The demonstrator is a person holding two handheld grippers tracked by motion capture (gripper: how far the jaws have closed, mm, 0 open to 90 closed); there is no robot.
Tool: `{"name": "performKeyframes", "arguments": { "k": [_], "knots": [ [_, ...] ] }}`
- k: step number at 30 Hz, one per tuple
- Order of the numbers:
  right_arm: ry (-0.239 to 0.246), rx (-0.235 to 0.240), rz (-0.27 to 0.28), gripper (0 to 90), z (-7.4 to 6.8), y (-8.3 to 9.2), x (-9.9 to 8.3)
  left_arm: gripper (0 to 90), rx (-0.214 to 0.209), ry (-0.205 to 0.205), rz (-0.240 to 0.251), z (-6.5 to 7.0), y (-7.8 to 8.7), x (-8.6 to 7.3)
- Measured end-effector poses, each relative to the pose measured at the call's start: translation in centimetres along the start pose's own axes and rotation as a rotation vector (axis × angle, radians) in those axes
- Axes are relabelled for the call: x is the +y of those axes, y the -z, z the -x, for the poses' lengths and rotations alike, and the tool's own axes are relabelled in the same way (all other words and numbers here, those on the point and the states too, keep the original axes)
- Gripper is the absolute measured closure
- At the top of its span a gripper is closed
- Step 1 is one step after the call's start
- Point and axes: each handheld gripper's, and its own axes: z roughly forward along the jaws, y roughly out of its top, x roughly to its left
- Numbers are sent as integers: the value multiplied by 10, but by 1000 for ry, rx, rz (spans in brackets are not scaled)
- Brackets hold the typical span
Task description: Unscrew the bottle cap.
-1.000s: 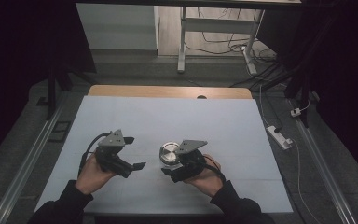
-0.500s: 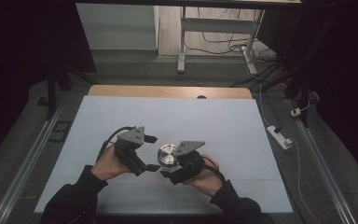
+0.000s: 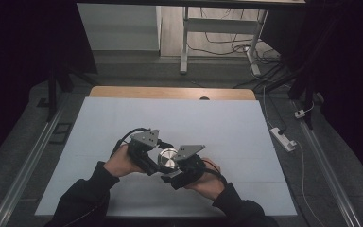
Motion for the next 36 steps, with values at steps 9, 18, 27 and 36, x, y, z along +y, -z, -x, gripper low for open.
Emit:
{"name": "performKeyframes", "arguments": {
  "k": [9, 18, 27, 36],
  "knots": [
    [-65, -57, -9, 151, 6, 0, -2, 192, 166, 175, 15, 10, -11, 5],
    [-114, -106, -15, 151, 14, 0, -6, 185, 297, 253, -7, 19, -24, 14],
    [-88, -62, 3, 151, 13, 3, -3, 34, 142, 116, -28, 6, 7, 8],
    [4, 46, -17, 151, -5, -4, 2, 117, -27, 0, -37, 4, 6, -2]
  ]
}}
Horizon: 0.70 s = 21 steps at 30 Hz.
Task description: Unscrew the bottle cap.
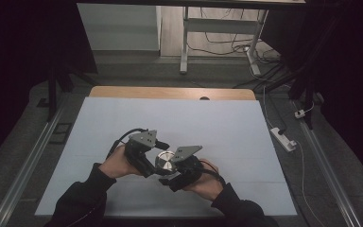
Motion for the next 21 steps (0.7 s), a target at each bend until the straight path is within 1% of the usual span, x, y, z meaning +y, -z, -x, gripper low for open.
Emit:
{"name": "performKeyframes", "arguments": {
  "k": [2, 3, 4, 5, 6, 9, 10, 12, 13, 15, 17, 18, 19, 20, 21],
  "knots": [
    [12, 12, 3, 151, -3, 0, 1, 161, -25, -26, -2, 2, -1, 0],
    [28, 11, 5, 150, -4, 0, 1, 185, -16, -41, -1, 4, -1, 0],
    [26, 14, 4, 150, -5, 0, 2, 187, -7, -50, 1, 5, -1, 1],
    [35, 14, 5, 151, -4, 1, 2, 188, 3, -52, 3, 6, -1, 1],
    [40, 9, 7, 151, -4, 1, 2, 189, 17, -44, 4, 7, -1, 2],
    [17, -24, 11, 151, -1, 3, 2, 191, 71, 4, 13, 8, -4, 5],
    [-10, -33, 17, 150, -1, 4, 2, 191, 92, 24, 16, 8, -6, 6],
    [-34, -57, 21, 151, 2, 4, 1, 192, 139, 74, 23, 9, -11, 9],
    [-34, -73, 16, 151, 4, 5, 0, 193, 165, 101, 25, 10, -14, 11],
    [-63, -98, 12, 150, 6, 4, -1, 198, 229, 155, 27, 13, -19, 14],
    [-98, -118, 17, 151, 9, 4, -3, 198, 296, 200, 30, 17, -25, 18],
    [-102, -130, 16, 150, 11, 5, -3, 197, 325, 218, 32, 19, -28, 19],
    [-108, -141, 14, 151, 11, 5, -4, 198, 347, 226, 30, 21, -30, 20],
    [-114, -145, 16, 150, 12, 5, -4, 197, 359, 234, 31, 22, -31, 21],
    [-118, -144, 17, 150, 13, 6, -4, 195, 362, 230, 24, 22, -31, 22]
  ]
}}
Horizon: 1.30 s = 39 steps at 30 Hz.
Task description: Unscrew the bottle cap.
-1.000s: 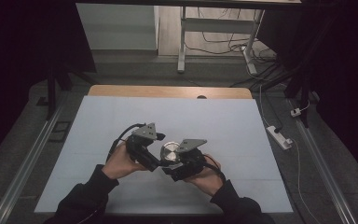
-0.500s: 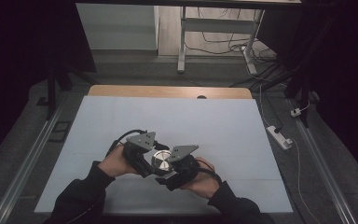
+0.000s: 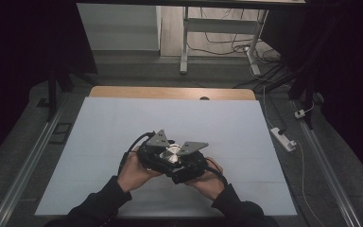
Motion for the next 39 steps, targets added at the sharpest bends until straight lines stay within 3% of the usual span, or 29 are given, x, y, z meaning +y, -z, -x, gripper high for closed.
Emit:
{"name": "performKeyframes", "arguments": {
  "k": [2, 3, 7, 12, 14, 18, 20, 22, 23, 25, 26, 27, 28, 35, 39],
  "knots": [
    [0, 0, 3, 150, 0, 0, 0, 170, -7, -3, -10, -1, 1, 2],
    [3, 3, 7, 151, 0, 1, 0, 109, -13, -8, -6, -3, 3, 3],
    [18, 31, 16, 151, 0, 2, 2, 9, -90, -66, -1, -11, 18, 5],
    [70, 110, 10, 150, -5, 2, 2, 56, -225, -230, -61, -19, 30, -4],
    [91, 141, 9, 151, -9, 1, 3, 57, -247, -244, -70, -22, 30, -8],
    [129, 179, 2, 150, -18, 0, 4, 123, -350, -248, -35, -28, 29, -13],
    [158, 185, -2, 150, -18, 0, 4, 179, -362, -263, -43, -27, 27, -14],
    [176, 188, -5, 150, -17, 0, 4, 183, -347, -273, -38, -25, 25, -14],
    [157, 180, -3, 150, -18, 0, 4, 185, -335, -267, -34, -24, 25, -14],
    [130, 166, -1, 150, -17, 1, 4, 187, -306, -242, -24, -24, 23, -13],
    [142, 153, -4, 150, -14, 1, 4, 187, -291, -224, -22, -23, 22, -13],
    [110, 140, -3, 151, -14, 1, 4, 188, -275, -208, -19, -23, 20, -12],
    [119, 129, -5, 150, -11, 2, 4, 188, -255, -190, -18, -22, 19, -11],
    [35, 34, -2, 150, -1, 1, 2, 188, -63, -29, -6, -8, 7, -5],
    [4, -2, -6, 151, 4, 2, 0, 188, 33, 24, 3, 3, -1, -3]
  ]
}}
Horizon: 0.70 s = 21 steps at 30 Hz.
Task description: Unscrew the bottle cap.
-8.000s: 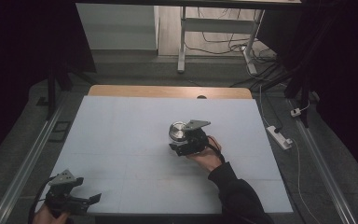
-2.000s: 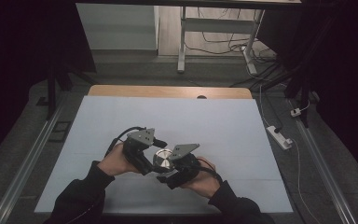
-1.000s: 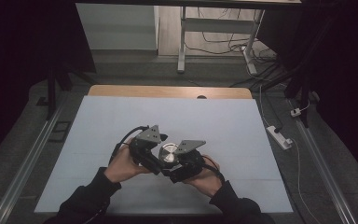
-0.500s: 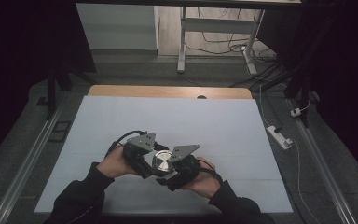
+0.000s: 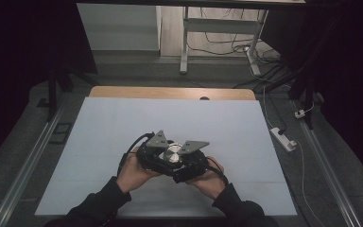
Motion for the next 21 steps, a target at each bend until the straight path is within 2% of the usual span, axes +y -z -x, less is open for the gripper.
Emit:
{"name": "performKeyframes", "arguments": {
  "k": [2, 4, 6, 8, 11, 14, 18, 19, 20, 21],
  "knots": [
    [-5, -5, -5, 150, 0, 0, 0, 185, -3, -14, -8, 0, -1, 1],
    [1, -3, -2, 151, 0, 0, 0, 145, -42, -15, -12, -4, 1, 2],
    [9, 5, 4, 151, -1, 1, 1, 62, -104, -10, -9, -10, 6, 4],
    [13, 27, 14, 150, -2, 3, 2, 44, -135, -50, 0, -15, 13, 5],
    [40, 67, 17, 150, -3, 4, 2, 33, -189, -134, -26, -22, 21, 2],
    [70, 109, 14, 150, -7, 3, 3, 60, -250, -203, -52, -25, 23, -2],
    [118, 159, 6, 150, -15, 1, 4, 99, -318, -260, -76, -24, 19, -5],
    [121, 165, 4, 150, -17, 1, 5, 133, -319, -272, -75, -24, 19, -5],
    [134, 168, 2, 151, -18, 0, 5, 154, -335, -270, -72, -24, 18, -6],
    [174, 172, -3, 150, -16, 0, 4, 180, -338, -275, -65, -24, 18, -6]
  ]
}}
